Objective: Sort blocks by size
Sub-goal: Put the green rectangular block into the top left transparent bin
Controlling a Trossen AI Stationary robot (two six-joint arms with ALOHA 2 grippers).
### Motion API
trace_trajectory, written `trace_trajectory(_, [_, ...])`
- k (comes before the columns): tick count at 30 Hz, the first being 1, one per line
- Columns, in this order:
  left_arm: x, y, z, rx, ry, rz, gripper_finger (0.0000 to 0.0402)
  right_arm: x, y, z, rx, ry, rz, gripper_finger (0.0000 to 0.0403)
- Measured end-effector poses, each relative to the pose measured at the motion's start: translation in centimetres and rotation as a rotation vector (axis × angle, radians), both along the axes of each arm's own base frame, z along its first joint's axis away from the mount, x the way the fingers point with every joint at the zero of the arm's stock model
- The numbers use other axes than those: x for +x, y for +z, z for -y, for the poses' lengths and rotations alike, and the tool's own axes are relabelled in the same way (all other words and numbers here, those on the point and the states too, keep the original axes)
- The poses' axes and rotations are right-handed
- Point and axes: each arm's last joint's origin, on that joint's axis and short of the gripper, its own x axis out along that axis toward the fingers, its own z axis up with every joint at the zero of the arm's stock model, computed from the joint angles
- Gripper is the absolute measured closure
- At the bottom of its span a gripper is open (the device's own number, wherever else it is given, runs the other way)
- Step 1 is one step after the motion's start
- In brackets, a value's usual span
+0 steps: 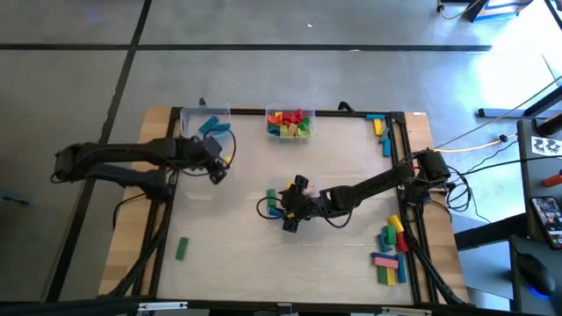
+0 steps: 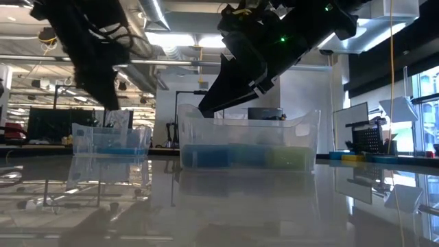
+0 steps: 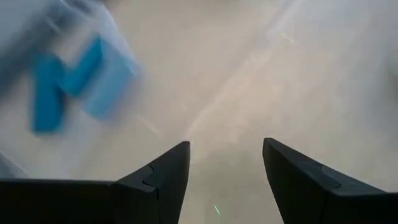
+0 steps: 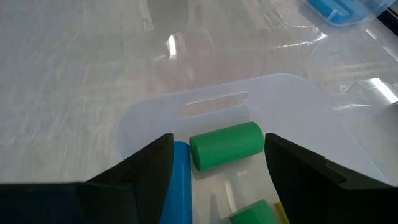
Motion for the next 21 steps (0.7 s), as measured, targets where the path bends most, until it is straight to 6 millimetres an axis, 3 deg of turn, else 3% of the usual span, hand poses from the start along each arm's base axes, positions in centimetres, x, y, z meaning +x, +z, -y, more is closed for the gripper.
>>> trace_trajectory(10, [-1.0, -0.9, 4.5, -0.310, -0.041, -0.077, 0.0206, 0.0, 0.0, 0.0, 0.001, 0.002, -0.001, 0.0155])
trace_trajectory(21, [-1.8, -1.0, 8.2, -0.541, 0.096, -0.081, 0.0206, 0.0, 0.0, 0.0, 0.001, 0.002, -0.001, 0.0155])
